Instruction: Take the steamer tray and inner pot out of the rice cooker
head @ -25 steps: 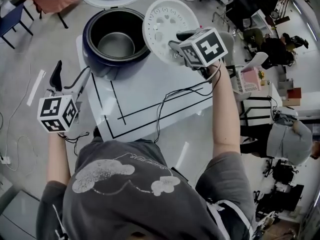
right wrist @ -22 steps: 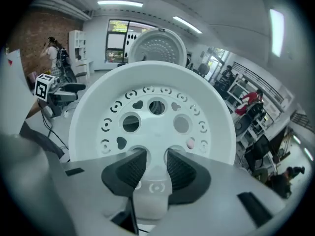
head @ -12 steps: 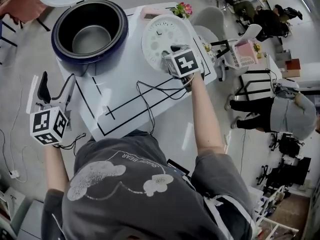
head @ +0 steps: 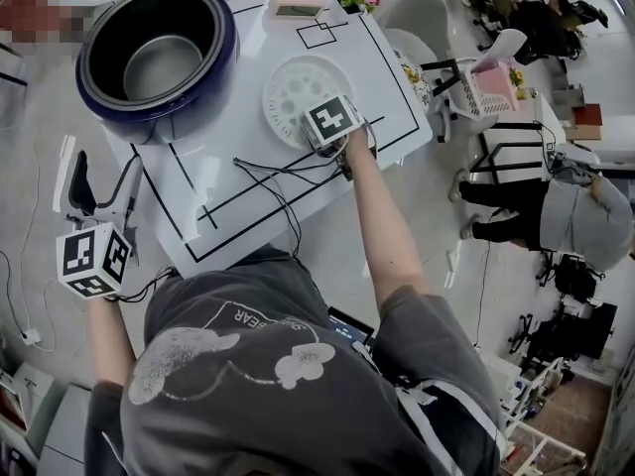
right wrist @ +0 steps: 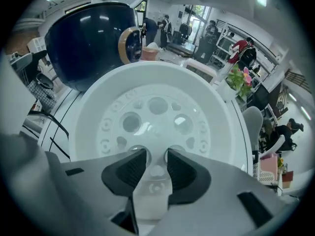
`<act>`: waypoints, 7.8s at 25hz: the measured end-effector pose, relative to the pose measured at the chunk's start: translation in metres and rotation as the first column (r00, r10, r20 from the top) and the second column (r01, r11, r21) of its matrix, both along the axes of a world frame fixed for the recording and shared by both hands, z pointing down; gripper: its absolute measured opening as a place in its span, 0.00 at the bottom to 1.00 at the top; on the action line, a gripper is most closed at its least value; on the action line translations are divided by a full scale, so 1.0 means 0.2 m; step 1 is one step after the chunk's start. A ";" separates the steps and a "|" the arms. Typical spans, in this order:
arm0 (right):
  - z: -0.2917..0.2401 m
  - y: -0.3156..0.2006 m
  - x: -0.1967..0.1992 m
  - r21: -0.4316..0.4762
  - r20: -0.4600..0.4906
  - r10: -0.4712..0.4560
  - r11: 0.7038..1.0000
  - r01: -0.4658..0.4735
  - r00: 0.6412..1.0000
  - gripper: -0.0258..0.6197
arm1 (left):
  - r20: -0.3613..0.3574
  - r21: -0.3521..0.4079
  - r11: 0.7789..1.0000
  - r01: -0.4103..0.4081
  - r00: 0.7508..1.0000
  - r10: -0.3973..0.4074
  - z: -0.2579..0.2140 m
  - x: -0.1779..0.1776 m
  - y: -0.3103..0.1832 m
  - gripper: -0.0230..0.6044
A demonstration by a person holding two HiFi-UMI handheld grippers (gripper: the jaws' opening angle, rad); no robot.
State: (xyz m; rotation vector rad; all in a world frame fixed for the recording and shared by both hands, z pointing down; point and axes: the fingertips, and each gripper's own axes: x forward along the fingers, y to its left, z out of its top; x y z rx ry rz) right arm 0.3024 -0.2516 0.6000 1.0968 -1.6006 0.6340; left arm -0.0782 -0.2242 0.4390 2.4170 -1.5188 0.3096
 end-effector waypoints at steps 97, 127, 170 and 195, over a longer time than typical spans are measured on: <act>-0.95 -0.84 -1.09 0.345 0.488 -0.220 0.938 0.044 0.844 0.40 | -0.038 0.120 0.984 0.134 0.991 -0.130 -0.39 -0.27 -0.21 0.72; -1.12 -0.84 -1.07 0.396 0.607 -0.157 0.910 -0.125 0.779 0.16 | 0.095 -0.085 0.979 -0.184 0.977 0.192 -0.28 -0.03 -0.90 0.72; -1.12 -0.85 -1.03 0.329 0.609 -0.122 0.938 -0.110 0.783 0.16 | 0.332 -0.357 0.925 -0.132 0.907 0.258 -0.33 0.09 -1.10 0.15; -1.75 -0.67 -0.98 0.562 0.624 -0.325 0.819 -0.119 0.710 0.18 | 0.212 -0.082 0.995 -0.055 0.975 0.072 -0.99 0.14 -0.81 0.14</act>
